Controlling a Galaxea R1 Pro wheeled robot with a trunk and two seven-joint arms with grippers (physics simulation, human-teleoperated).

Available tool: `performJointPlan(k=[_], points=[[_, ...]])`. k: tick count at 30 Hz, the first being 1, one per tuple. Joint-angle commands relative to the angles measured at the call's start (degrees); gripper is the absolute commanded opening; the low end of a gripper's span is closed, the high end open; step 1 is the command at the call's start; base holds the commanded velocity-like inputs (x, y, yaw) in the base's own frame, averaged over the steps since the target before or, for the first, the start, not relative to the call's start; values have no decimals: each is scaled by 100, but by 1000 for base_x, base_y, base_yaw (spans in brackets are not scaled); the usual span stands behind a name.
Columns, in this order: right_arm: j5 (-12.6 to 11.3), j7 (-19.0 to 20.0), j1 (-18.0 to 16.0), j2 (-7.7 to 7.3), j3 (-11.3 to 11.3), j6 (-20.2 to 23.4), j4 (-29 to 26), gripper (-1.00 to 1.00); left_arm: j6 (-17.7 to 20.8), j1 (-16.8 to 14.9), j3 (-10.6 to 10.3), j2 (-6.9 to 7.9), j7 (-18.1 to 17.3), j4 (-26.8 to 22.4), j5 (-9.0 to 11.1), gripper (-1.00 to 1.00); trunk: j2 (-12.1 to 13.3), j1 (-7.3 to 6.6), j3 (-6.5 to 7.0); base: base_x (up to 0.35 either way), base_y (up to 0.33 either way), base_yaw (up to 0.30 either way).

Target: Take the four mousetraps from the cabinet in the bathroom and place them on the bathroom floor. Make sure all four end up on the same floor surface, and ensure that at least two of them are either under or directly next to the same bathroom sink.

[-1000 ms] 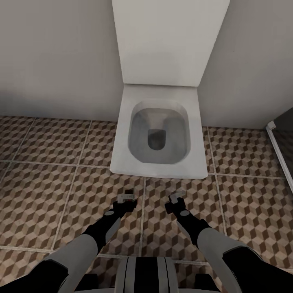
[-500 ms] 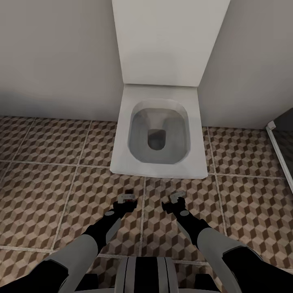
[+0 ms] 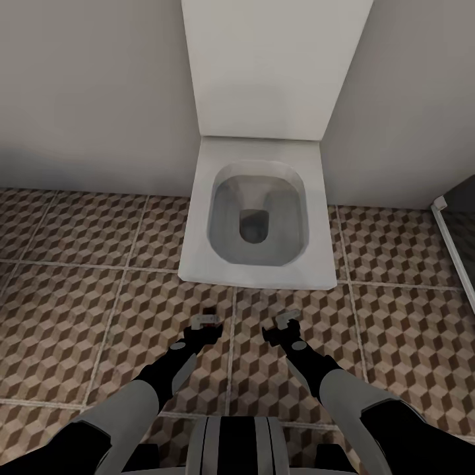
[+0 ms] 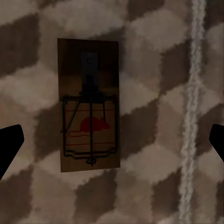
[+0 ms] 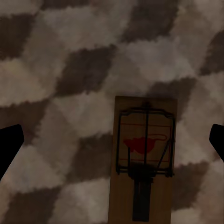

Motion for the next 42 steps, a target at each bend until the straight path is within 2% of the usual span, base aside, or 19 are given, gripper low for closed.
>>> performJointPlan(k=[1, 18, 42], points=[[50, -35, -3, 2, 10, -11, 8, 100, -18, -3, -48, 4, 27, 3, 54, 100, -1, -1, -2, 0, 0, 0], [55, -34, -5, 2, 10, -15, 8, 100, -18, -2, -48, 3, 27, 3, 54, 100, -1, -1, -2, -29, 0, 0], [55, -34, -3, 2, 10, -21, 8, 100, -18, -2, -48, 3, 27, 3, 54, 100, -1, -1, -2, -322, 0, 0]])
